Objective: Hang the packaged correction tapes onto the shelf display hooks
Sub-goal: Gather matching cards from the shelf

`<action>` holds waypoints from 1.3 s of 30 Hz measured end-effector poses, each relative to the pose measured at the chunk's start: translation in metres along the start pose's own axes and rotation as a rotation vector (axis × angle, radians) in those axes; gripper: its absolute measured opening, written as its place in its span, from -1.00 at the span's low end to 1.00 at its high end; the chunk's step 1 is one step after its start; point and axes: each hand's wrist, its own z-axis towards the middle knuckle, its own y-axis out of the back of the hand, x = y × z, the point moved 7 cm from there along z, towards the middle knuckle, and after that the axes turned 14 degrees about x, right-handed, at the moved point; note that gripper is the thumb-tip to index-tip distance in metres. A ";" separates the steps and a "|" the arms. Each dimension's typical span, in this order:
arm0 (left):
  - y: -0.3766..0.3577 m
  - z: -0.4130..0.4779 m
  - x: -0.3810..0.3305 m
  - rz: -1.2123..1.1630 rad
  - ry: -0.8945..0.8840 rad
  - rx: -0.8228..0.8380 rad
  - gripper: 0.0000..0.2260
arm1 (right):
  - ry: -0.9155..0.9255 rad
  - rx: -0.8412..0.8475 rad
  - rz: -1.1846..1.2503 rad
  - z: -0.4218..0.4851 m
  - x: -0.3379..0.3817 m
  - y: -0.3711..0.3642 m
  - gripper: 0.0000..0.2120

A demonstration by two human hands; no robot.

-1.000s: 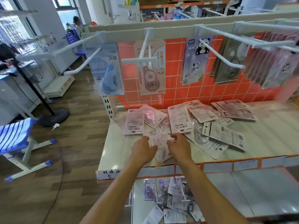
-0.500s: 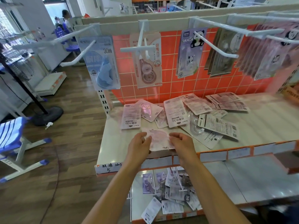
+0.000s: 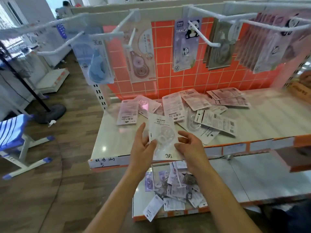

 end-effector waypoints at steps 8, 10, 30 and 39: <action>-0.054 -0.015 0.018 0.138 0.089 0.032 -0.85 | 0.057 0.058 -0.112 -0.030 0.003 0.066 -0.68; -0.066 -0.021 0.029 0.155 0.100 0.030 -0.72 | 0.071 0.083 -0.131 -0.040 -0.003 0.077 -0.70; -0.109 -0.059 0.147 0.261 0.374 0.070 -0.78 | -0.148 0.070 -0.176 -0.059 -0.130 0.139 -0.77; -0.107 -0.045 0.250 0.331 0.522 0.139 -0.87 | -0.268 0.016 -0.277 -0.034 -0.214 0.165 -0.87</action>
